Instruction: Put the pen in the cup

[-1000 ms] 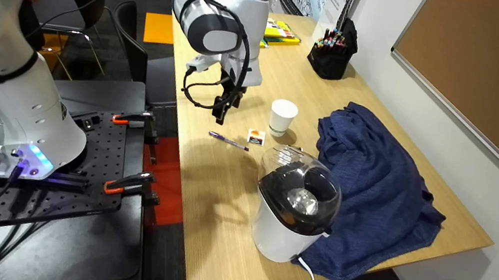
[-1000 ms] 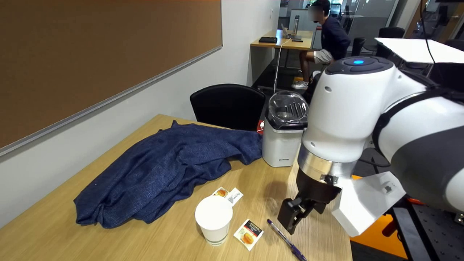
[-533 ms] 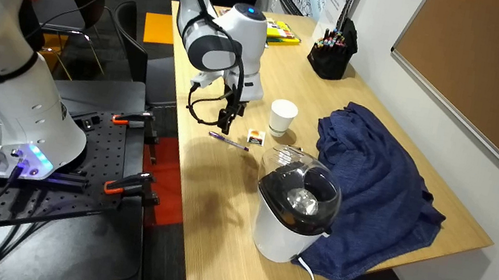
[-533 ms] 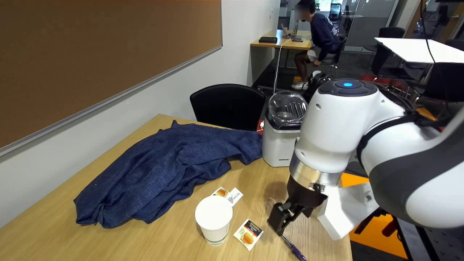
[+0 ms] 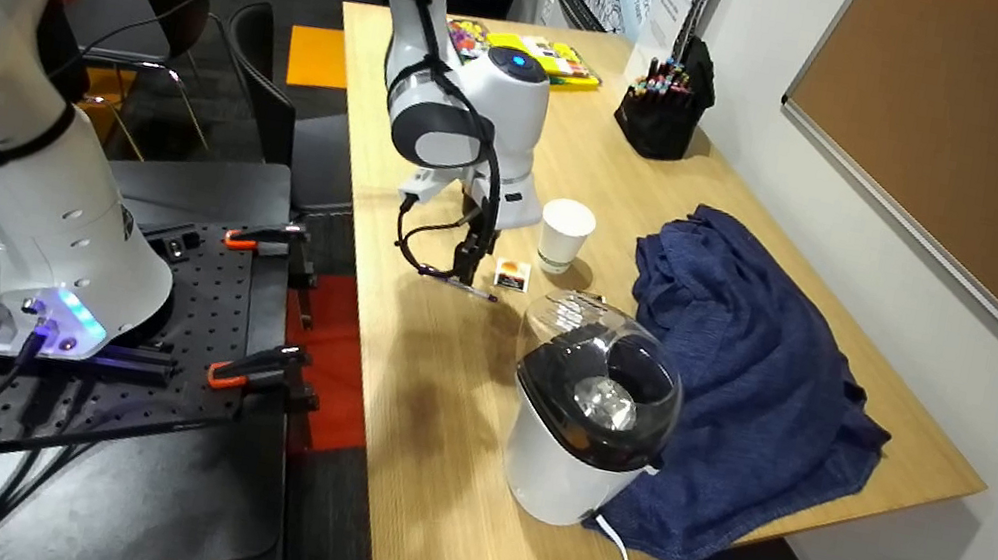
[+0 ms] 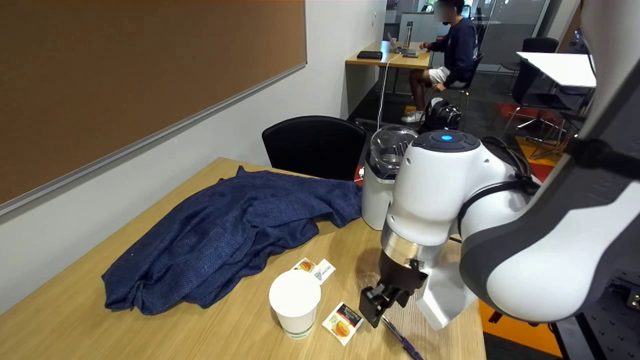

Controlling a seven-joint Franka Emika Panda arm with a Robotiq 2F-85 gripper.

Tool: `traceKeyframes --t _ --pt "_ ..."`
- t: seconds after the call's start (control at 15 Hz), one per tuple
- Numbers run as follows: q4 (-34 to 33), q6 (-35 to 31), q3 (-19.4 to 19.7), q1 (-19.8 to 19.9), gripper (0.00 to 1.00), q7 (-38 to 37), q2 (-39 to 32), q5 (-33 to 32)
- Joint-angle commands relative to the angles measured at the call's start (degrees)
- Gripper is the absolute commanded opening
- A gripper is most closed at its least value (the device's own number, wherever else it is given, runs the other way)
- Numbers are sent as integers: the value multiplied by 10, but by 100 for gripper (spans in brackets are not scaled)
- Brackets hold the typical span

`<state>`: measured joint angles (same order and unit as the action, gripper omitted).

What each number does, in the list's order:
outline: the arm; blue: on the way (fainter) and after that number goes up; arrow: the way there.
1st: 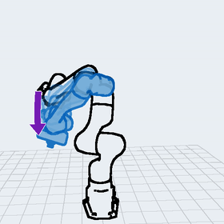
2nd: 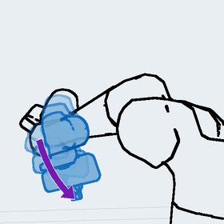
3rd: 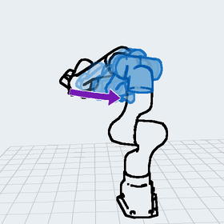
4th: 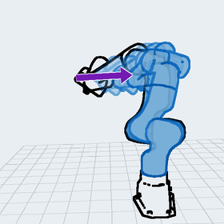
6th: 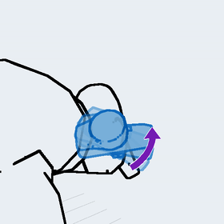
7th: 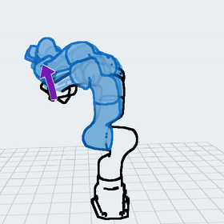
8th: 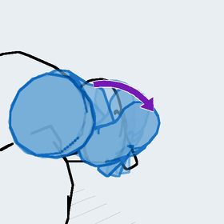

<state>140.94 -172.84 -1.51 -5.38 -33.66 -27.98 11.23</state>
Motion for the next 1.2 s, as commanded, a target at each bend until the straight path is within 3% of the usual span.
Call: traceKeyframes --t 0.0,0.67,0.73,0.93,1.0,1.13 --pt "-30 3 -13 12 75 42 -29 34" --pt "-62 15 -10 7 52 59 -75 53" --pt "-63 16 -8 5 32 58 -76 53" --pt "-62 20 -1 1 8 55 -73 52" --pt "-61 21 2 -3 1 53 -71 51" --pt "-60 19 4 -6 0 52 -69 50"
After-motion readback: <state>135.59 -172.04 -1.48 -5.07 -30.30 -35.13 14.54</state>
